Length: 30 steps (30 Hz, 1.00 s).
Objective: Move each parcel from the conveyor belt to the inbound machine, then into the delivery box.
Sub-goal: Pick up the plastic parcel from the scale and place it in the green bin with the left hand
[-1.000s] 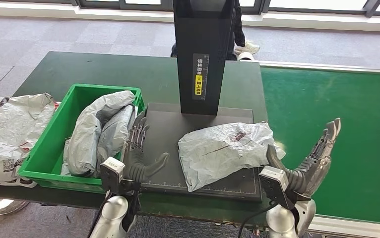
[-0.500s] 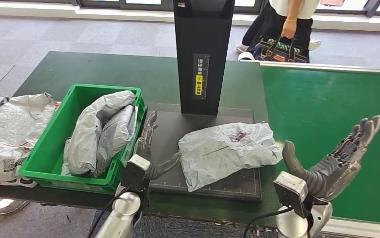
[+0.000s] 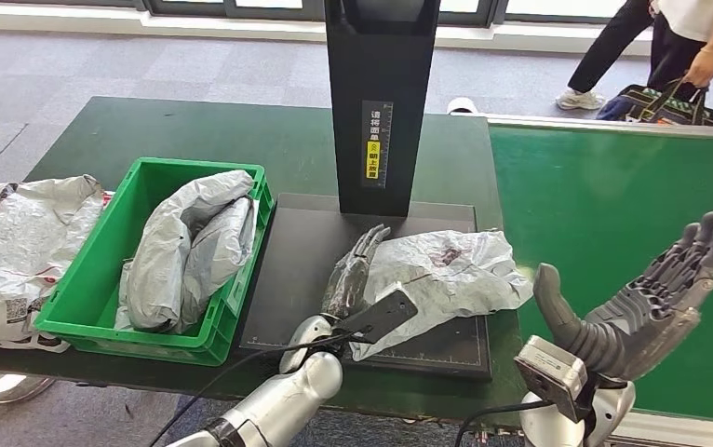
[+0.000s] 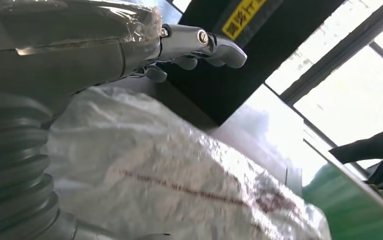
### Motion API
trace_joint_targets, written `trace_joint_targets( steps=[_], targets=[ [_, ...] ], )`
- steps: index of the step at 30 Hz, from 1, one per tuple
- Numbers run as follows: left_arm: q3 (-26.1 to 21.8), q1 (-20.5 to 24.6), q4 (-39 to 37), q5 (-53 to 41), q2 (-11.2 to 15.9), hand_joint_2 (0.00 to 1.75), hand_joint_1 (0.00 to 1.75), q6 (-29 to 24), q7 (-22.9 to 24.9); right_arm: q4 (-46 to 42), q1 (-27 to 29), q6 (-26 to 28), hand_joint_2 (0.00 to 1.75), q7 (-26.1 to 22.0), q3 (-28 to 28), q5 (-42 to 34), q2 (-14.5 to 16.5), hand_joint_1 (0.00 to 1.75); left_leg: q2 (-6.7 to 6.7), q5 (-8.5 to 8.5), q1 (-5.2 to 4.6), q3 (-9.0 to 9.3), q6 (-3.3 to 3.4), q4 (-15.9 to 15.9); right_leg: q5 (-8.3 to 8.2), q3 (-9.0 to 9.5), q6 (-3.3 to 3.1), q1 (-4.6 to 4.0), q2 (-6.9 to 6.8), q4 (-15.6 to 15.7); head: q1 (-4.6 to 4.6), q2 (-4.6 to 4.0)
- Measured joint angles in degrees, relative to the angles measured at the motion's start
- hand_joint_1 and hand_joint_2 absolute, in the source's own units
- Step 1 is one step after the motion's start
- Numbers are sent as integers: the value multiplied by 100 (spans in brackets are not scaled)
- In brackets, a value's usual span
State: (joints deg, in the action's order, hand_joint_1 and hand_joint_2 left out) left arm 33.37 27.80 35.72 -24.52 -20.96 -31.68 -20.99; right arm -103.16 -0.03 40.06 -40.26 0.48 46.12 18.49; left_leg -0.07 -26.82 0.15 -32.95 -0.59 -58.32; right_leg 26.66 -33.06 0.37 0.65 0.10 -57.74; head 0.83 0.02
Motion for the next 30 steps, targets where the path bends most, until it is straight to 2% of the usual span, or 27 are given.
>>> trace_joint_targets(
  steps=[8, 19, 23, 30],
  targets=[
    [945, 301, -581, 417, -2, 175, 0, -92, 313, -30, 3, 1, 175, 5, 0, -9, 0, 0, 1, 0, 1, 0, 0, 1, 0, 0, 0, -1, 0, 0, 0, 0],
    [1245, 384, -831, 440, -2, 175, 3, -110, 367, -33, 3, 2, 175, 7, 0, -14, 0, 0, 1, 0, 0, 0, 0, 0, 0, 0, 0, 0, 0, 0, 0, 0],
    [1406, 460, -945, 195, -2, 175, 175, -73, 707, -33, 3, 2, 175, 7, 0, -44, 0, 0, 1, 0, 0, 0, 0, 0, 0, 1, 0, 0, 0, 0, 0, 0],
    [1996, 560, -1132, -244, -2, 175, 175, 260, 1370, -31, 3, 2, 175, 7, 0, -53, 0, 0, 0, 0, 0, 0, 0, 0, 0, 2, 0, 0, 0, 0, 1, 0]
  ],
)
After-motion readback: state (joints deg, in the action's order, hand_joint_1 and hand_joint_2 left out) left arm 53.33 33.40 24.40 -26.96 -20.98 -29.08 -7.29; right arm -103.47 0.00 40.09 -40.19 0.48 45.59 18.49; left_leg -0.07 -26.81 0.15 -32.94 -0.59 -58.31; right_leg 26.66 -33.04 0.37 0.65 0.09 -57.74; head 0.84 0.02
